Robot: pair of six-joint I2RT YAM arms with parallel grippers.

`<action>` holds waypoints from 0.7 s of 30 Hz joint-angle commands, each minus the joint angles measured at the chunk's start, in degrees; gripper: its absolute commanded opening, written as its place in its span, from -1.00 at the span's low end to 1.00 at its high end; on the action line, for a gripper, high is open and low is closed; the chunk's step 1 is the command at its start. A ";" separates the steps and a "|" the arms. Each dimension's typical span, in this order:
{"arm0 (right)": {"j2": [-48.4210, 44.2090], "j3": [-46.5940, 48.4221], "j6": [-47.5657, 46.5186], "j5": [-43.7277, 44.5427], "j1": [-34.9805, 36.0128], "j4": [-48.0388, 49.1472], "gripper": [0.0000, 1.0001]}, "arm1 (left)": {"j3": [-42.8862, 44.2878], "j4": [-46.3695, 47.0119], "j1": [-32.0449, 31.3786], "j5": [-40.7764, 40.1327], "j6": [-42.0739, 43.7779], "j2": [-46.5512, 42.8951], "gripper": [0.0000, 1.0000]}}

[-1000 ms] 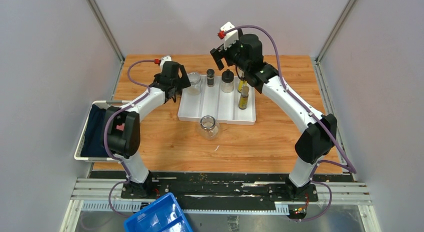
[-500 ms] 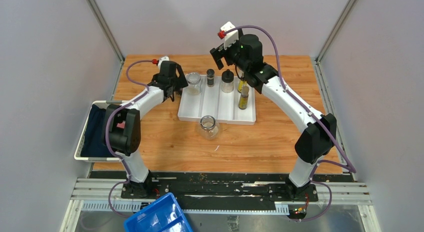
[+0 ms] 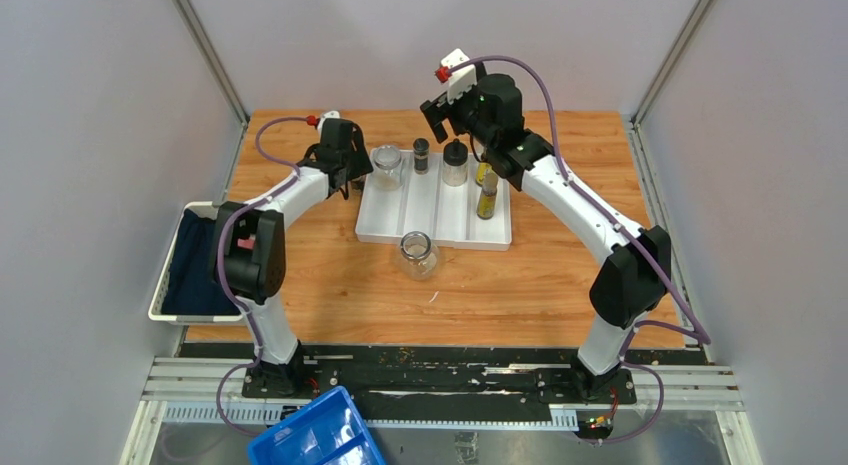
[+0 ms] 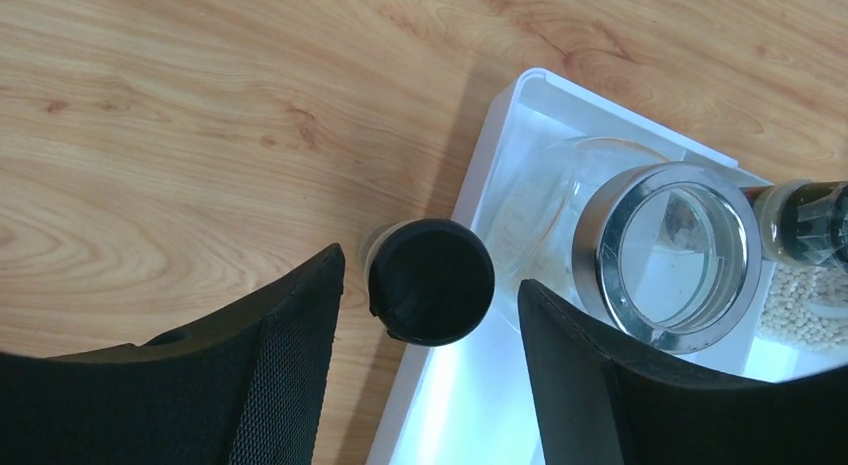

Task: Organize the condiment bottles
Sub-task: Pick up the bottle from the center of the board.

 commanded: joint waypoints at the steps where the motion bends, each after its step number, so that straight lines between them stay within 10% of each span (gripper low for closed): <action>1: -1.00 -1.47 -0.93 1.18 -0.26 2.01 0.90 | 2.54 -2.00 0.47 0.90 1.39 1.63 0.33; 8: -1.22 -2.22 -1.11 2.09 -0.30 2.44 0.91 | 4.35 -3.51 0.55 1.53 2.18 2.90 -0.16; 14: -1.90 -2.58 -1.16 3.25 -0.30 2.70 0.90 | 4.93 -4.40 0.55 2.05 2.25 2.86 -0.96; 21: -3.66 -3.97 -0.68 3.45 -0.30 3.89 0.91 | 3.64 -4.17 0.55 1.73 2.44 -0.97 -1.00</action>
